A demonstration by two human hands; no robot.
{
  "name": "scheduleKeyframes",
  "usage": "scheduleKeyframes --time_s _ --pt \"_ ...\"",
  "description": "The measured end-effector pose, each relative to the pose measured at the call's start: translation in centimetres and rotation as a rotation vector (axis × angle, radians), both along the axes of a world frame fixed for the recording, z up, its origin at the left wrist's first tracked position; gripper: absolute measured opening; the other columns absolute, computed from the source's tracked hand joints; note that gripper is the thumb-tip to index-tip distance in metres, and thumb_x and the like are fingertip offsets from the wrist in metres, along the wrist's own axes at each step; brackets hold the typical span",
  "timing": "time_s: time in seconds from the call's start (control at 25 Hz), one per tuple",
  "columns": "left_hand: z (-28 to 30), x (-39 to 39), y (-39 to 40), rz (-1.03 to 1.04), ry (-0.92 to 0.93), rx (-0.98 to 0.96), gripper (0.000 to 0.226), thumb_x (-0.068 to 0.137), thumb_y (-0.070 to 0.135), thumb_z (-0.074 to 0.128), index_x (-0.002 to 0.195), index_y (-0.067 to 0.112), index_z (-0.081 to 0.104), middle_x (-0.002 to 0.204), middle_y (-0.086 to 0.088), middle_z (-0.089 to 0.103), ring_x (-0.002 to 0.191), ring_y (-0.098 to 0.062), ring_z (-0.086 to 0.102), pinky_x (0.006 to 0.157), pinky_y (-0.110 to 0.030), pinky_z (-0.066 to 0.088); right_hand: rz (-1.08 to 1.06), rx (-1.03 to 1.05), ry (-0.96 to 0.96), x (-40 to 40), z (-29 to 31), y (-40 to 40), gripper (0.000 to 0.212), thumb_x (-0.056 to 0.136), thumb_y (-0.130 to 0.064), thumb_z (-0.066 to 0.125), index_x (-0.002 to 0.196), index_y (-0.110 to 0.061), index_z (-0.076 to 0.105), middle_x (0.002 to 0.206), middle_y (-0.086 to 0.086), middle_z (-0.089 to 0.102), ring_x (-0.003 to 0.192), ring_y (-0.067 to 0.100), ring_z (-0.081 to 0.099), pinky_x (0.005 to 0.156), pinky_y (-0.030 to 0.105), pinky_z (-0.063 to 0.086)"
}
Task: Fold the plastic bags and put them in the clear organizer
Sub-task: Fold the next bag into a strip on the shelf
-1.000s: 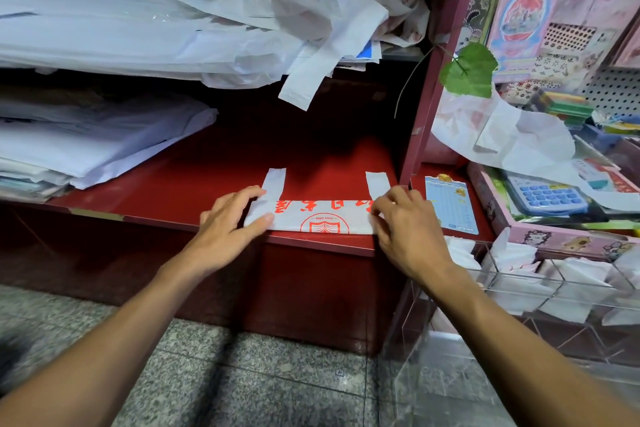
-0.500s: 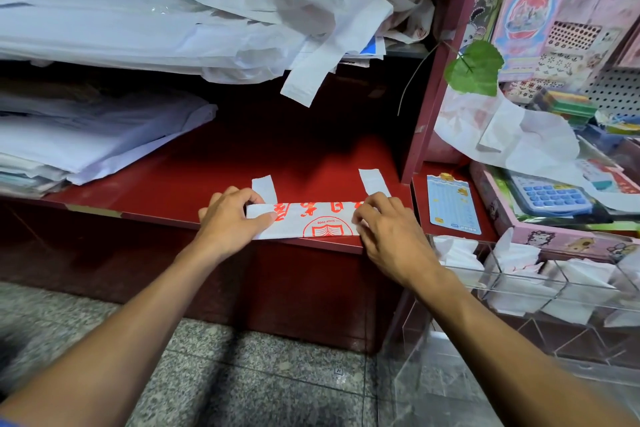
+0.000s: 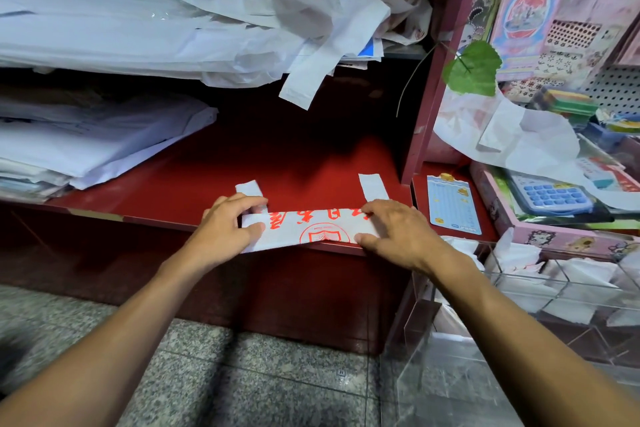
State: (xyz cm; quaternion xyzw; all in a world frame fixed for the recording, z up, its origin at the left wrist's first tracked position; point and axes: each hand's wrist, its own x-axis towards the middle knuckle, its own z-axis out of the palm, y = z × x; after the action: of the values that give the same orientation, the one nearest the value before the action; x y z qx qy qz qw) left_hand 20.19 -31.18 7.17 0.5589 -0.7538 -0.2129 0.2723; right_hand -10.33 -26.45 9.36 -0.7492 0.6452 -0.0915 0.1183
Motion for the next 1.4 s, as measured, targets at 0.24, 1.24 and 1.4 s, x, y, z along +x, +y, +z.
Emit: scheduleKeyframes --time_s 0.24,1.24,1.4 --pt "0.5 0.3 0.1 -0.031 0.037 0.007 0.017 0.084 0.02 0.074 0.081 0.035 0.066 0.095 0.014 0.061 0.1 -0.014 0.05 0.084 -0.029 0.035 0.017 -0.068 -0.084 -1.5 0.6 0.5 0.032 0.097 -0.032 0.055 0.125 -0.019 0.06 0.121 0.001 0.052 0.116 0.02 0.048 0.096 0.035 0.043" --pt "0.8 -0.3 0.3 0.035 -0.049 -0.179 0.014 0.086 0.025 0.073 0.082 0.036 0.067 0.089 0.023 0.065 0.096 -0.014 0.046 0.093 -0.05 0.039 -0.085 -0.184 -0.089 -2.2 0.8 0.3 0.013 0.082 -0.035 0.063 0.079 -0.022 0.062 0.092 -0.005 0.059 0.088 0.02 0.057 0.072 0.035 0.049" --pt "1.0 -0.5 0.6 0.069 -0.03 -0.179 0.004 0.091 0.028 0.067 0.088 0.031 0.068 0.085 0.021 0.056 0.095 -0.016 0.048 0.091 -0.047 0.043 -0.071 -0.152 -0.019 -2.1 0.9 0.3 0.022 0.086 -0.039 0.063 0.096 -0.019 0.064 0.103 -0.003 0.058 0.096 0.021 0.052 0.084 0.04 0.049"
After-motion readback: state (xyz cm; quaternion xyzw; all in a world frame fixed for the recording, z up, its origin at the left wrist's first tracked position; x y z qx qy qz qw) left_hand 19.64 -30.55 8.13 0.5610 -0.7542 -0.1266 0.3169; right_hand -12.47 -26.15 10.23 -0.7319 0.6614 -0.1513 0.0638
